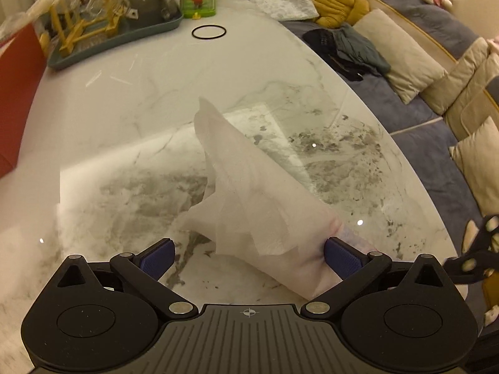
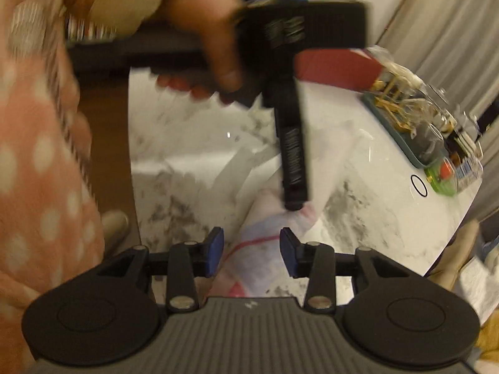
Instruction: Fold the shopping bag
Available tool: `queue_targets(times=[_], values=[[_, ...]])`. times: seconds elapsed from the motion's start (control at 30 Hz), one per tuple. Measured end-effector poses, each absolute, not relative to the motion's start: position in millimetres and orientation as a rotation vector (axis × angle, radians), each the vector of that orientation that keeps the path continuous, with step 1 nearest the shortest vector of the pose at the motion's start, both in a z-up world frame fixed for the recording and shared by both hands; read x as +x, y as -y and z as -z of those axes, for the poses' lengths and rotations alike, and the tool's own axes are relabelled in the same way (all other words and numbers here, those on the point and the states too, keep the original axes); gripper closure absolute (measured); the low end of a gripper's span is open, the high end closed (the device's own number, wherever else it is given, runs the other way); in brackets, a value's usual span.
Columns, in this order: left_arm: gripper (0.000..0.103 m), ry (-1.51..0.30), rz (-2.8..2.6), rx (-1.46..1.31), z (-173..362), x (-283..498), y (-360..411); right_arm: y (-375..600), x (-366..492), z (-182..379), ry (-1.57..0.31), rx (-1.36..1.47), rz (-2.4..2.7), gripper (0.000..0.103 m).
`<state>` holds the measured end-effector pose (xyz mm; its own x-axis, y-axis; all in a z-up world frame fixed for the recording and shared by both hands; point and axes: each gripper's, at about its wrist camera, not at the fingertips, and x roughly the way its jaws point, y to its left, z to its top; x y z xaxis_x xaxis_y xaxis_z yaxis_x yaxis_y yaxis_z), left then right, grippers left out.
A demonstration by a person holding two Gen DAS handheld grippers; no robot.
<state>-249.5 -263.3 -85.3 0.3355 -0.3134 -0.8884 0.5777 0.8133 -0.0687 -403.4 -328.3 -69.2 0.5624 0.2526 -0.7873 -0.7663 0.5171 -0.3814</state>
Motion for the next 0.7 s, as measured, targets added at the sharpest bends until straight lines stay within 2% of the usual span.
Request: queue_targets(times=[0.1,0.23,0.37,0.43,0.53,0.7], values=[[0.0,-1.076,0.581,0.274,85.9,-252.8,262.5,312.8,-401.3,89.6,-0.695,-0.839,-0.631,0.06],[0.0,-1.015,0.627,0.299,82.3,-260.3,258.0,328.5,-375.0,85.5,-0.783,-0.631,-0.603,0.073],[0.0,-0.761,0.699,0.353,60.2,-288.0,241.9,361.2,-347.6,76.8,-0.9,-0.365,-0.648,0.082],[0.0,-0.609,0.764,0.404,45.3,-303.1,235.3,390.2,-331.7,78.6,-0.953,-0.165,-0.693,0.082],[0.0,-0.437,0.923,0.592,34.7,-321.8,240.2,431.8,-307.4,87.6,-1.028,0.127,-0.756,0.083],[0.0,-0.292,1.173,0.993,43.1,-340.4,270.6,444.1,-281.9,95.5,-1.105,0.197,-0.849,0.083]])
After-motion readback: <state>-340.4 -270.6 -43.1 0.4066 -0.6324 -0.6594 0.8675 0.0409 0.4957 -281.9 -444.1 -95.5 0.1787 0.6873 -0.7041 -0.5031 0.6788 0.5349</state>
